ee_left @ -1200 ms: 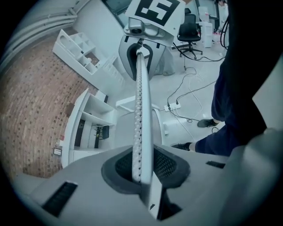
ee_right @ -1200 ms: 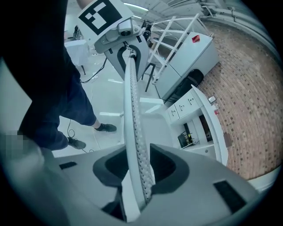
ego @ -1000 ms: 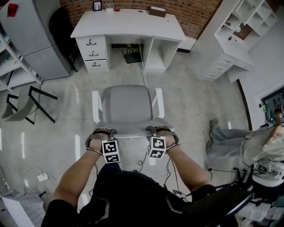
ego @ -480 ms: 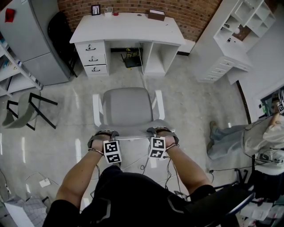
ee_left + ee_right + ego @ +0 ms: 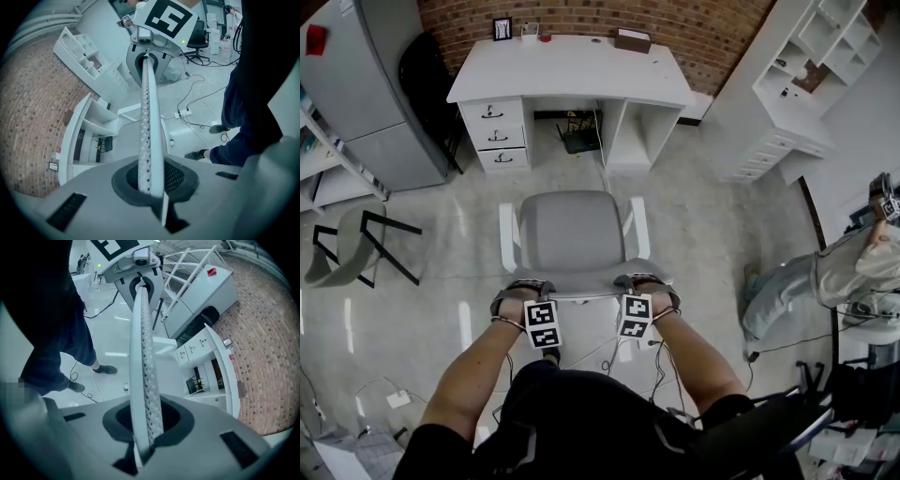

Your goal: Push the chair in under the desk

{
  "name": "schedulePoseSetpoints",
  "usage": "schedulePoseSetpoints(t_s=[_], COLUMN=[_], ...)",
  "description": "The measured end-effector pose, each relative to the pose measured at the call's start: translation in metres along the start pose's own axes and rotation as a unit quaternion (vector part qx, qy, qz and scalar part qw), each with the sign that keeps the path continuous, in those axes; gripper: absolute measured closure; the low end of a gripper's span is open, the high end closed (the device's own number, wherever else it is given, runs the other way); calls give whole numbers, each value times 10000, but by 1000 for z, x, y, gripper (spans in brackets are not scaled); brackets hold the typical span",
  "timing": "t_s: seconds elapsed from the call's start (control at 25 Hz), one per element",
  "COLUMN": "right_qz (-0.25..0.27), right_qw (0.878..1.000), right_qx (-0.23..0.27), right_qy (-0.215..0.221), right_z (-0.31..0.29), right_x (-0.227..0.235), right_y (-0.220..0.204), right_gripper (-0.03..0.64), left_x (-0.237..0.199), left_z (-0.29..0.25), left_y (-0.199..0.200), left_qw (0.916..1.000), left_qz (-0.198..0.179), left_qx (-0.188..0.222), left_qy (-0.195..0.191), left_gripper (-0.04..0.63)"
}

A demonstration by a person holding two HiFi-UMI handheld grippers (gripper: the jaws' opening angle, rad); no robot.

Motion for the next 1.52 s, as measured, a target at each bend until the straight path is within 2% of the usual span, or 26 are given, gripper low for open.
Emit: schedulePoseSetpoints(t_s=[0.76, 1.08, 1.24, 1.4, 1.52], right_qz=[-392, -478, -536, -490, -472], right_qw=[9987, 9979, 9976, 9981, 9981], right_qx=[-253, -290, -307, -292, -287], right_qy=[206, 313, 320, 246, 288], right_z=[-38, -55, -65, -73, -79], right_x=[43, 69, 77, 89, 97], right_y=[38, 44, 47, 50, 50], right_gripper=[568, 568, 570, 569, 569], left_x=[-65, -96, -107, -122, -131], left_z=[-7, -10, -15, -17, -19], left_y=[-48, -58, -64, -69, -71], left_qw=[9995, 9994, 9991, 9992, 9993], left_qz=[-224, -246, -398, -277, -282], left_qx=[-56, -74, -97, -162, -164], left_qy=[-231, -237, -88, -228, -190], left_gripper=[580, 581, 583, 583, 583])
Point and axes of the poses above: the fingertips, and each gripper's own axes: z backward along the fingers, x to its right, y out of its top, the point moved 7 cm from there along z, backward along the fingers, and after that the axes turned 10 degrees about -y, right-handed, at the moved point
